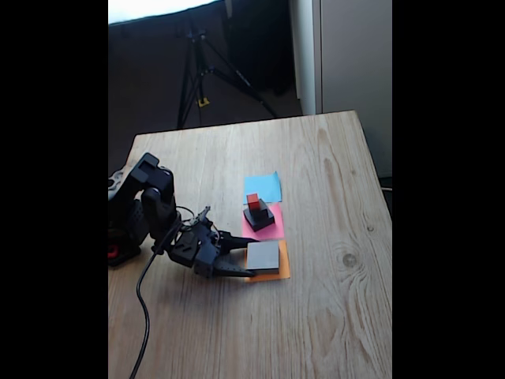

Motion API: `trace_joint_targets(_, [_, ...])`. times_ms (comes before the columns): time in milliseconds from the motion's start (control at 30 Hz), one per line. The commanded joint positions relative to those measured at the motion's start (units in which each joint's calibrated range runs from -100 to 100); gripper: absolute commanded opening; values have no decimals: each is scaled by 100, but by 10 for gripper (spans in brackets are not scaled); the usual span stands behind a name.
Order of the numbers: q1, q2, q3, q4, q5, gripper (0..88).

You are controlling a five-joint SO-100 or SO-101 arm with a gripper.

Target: Tower of hanoi

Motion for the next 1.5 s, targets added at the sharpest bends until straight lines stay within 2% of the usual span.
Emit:
trace_joint_targets(0, [-50,-31,-28,-123,87,259])
trace_joint_targets(633, [-184,-69,90,-196,87,189])
trace_joint_targets(967, [-251,-311,263,-131,87,186])
trace_joint_targets(1167, [-326,-962,554,298,87,188])
trace_joint_targets(1467, [-359,-2491,581,1868,87,188])
